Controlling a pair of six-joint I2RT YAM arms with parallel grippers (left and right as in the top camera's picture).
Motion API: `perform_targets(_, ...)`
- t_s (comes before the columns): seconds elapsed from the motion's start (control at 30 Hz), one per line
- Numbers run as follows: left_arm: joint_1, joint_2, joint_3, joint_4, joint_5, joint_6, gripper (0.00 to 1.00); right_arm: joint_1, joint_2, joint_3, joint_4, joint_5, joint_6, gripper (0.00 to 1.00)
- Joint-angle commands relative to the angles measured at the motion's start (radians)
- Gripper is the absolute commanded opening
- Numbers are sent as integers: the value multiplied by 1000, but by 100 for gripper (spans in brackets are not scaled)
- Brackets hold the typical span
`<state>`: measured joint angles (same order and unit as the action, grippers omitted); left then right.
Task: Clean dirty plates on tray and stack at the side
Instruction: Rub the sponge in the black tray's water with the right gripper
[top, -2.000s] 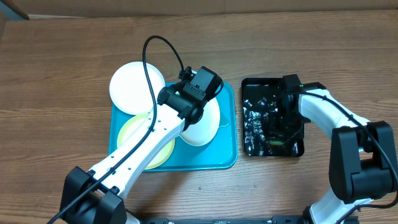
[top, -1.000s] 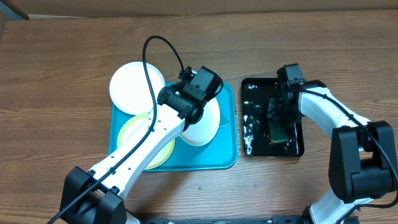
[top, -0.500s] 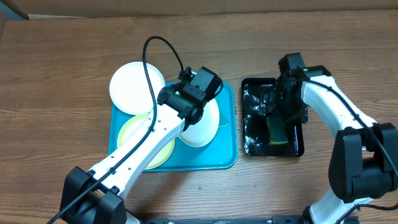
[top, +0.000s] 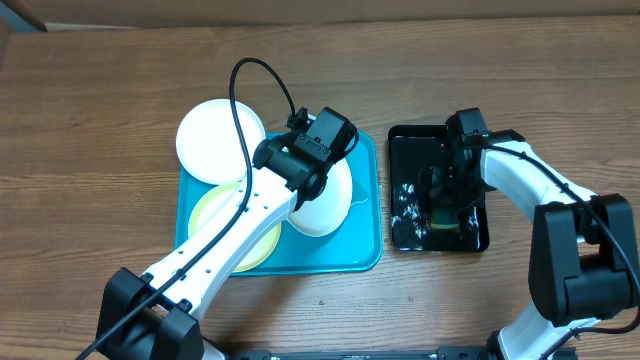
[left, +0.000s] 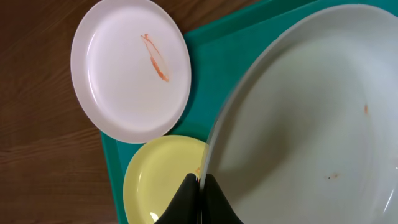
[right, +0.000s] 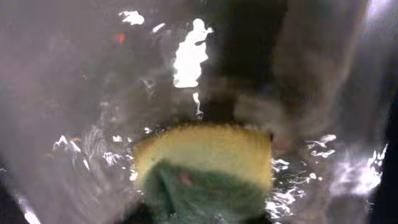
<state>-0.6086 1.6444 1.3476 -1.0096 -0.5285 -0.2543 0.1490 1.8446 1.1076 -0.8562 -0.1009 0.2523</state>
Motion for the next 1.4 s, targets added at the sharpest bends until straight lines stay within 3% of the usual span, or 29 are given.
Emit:
perform_targets(0.0, 0, 11, -3, 0, -22, 11, 4, -3, -4, 53, -38, -139, -50, 4)
perform_targets(0.23, 0, 11, -3, 4, -23, 3, 4, -7, -69, 261, -253, -170, -69, 4)
perform_targets(0.5, 0, 11, -3, 18, -59, 3, 4, -7, -178, 274, -357, -32, -35, 4)
perform_targets(1.37, 0, 11, -3, 20, -50, -8, 4, -5, -178, 266, -387, 29, -16, 4)
